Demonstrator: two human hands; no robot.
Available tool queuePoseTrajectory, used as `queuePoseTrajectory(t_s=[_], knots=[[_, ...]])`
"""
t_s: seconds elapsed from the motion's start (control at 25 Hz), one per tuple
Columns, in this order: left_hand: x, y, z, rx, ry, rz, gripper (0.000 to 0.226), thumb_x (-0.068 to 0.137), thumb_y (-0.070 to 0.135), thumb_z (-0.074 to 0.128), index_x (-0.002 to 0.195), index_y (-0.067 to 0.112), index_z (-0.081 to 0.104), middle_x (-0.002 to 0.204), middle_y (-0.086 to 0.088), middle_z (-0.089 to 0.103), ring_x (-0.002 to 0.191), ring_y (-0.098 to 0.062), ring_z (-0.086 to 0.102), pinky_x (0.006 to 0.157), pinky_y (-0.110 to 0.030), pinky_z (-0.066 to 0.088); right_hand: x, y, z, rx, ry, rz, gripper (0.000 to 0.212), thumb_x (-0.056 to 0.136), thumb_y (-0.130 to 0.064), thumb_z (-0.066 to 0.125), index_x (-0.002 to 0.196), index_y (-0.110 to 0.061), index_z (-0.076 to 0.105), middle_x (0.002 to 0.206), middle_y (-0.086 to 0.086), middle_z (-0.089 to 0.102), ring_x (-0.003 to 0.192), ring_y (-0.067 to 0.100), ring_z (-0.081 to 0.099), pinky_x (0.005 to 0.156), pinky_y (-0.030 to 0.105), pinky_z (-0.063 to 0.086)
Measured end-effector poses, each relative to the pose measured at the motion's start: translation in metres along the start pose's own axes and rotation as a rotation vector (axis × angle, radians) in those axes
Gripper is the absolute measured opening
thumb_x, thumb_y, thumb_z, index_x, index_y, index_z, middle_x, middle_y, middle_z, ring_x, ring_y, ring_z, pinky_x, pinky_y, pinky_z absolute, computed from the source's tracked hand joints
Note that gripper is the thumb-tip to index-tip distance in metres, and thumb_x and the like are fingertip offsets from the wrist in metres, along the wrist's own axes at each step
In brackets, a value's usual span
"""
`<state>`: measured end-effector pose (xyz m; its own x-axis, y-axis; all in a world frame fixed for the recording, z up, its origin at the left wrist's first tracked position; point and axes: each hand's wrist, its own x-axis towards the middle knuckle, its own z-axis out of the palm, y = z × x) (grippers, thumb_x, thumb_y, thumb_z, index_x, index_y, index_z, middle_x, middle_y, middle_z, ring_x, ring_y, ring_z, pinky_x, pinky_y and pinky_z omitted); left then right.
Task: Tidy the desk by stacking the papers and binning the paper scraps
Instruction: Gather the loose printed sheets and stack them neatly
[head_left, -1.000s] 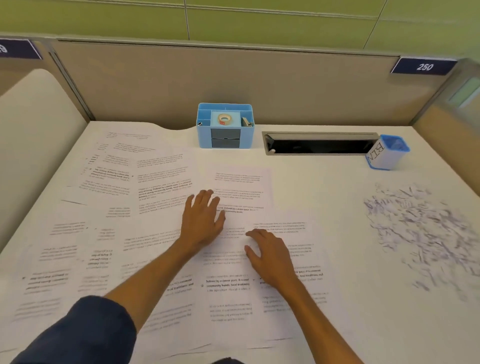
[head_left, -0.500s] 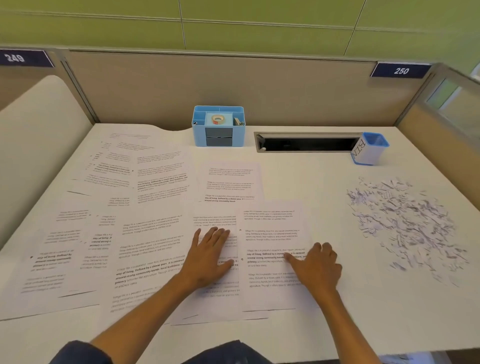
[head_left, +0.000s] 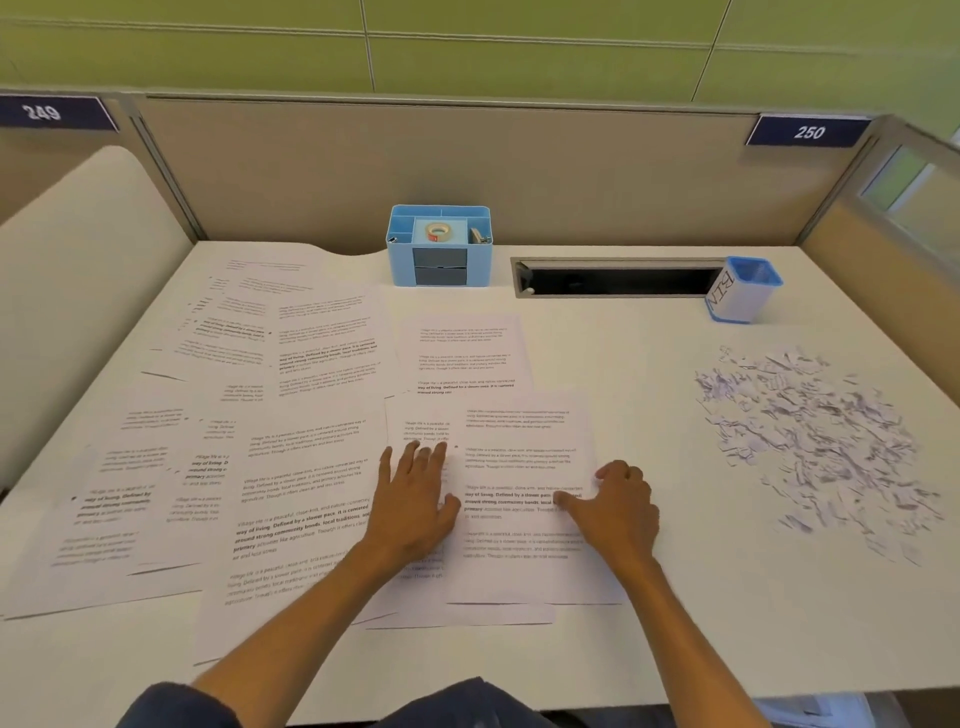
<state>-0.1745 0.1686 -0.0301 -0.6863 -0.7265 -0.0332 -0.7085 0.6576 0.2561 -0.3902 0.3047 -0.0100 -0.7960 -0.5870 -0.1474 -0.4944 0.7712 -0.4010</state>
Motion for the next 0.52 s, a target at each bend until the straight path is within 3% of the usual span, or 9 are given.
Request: queuePoseTrajectory(t_s=[0.12, 0.24, 0.36, 0.52], knots=[[0.002, -0.003, -0.003, -0.105, -0.062, 0.022, 0.091, 0.077, 0.059, 0.004, 0.156, 0.014, 0.01, 0.162, -0.003, 0.021, 0.151, -0.018, 0.008, 0.118, -0.041, -0.014, -0.006, -0.013, 0.008, 0.078, -0.005, -0.022, 0.075, 0.067, -0.054, 0.076, 0.124, -0.017, 0.044, 0.125, 0.002, 0.053, 0.114, 0.024, 0.052, 0.091, 0.041, 0.046], [0.007, -0.01, -0.007, -0.122, -0.028, 0.013, 0.092, 0.077, 0.061, 0.011, 0.155, 0.012, 0.016, 0.161, -0.005, 0.024, 0.151, -0.02, 0.01, 0.118, -0.041, -0.014, -0.011, -0.025, 0.01, 0.004, -0.016, 0.021, 0.09, 0.069, -0.06, 0.072, 0.137, -0.012, 0.036, 0.133, 0.005, 0.048, 0.122, 0.026, 0.047, 0.094, 0.04, 0.042], [0.007, -0.018, -0.007, 0.043, 0.001, 0.02, 0.09, 0.082, 0.062, 0.018, 0.152, 0.006, 0.027, 0.154, -0.013, 0.037, 0.148, -0.031, 0.02, 0.118, -0.05, -0.01, -0.01, -0.028, 0.009, -0.152, 0.022, 0.109, 0.083, 0.076, -0.071, 0.057, 0.129, -0.008, 0.043, 0.13, 0.009, 0.047, 0.12, 0.027, 0.045, 0.09, 0.041, 0.041], [0.007, -0.014, -0.01, 0.071, -0.054, 0.06, 0.097, 0.079, 0.068, 0.004, 0.154, 0.009, 0.016, 0.161, -0.005, 0.023, 0.151, -0.024, 0.008, 0.112, -0.049, -0.023, -0.011, -0.032, 0.013, -0.191, -0.019, 0.126, 0.075, 0.084, -0.064, 0.051, 0.131, -0.006, 0.044, 0.138, 0.011, 0.039, 0.125, 0.028, 0.038, 0.097, 0.042, 0.038]])
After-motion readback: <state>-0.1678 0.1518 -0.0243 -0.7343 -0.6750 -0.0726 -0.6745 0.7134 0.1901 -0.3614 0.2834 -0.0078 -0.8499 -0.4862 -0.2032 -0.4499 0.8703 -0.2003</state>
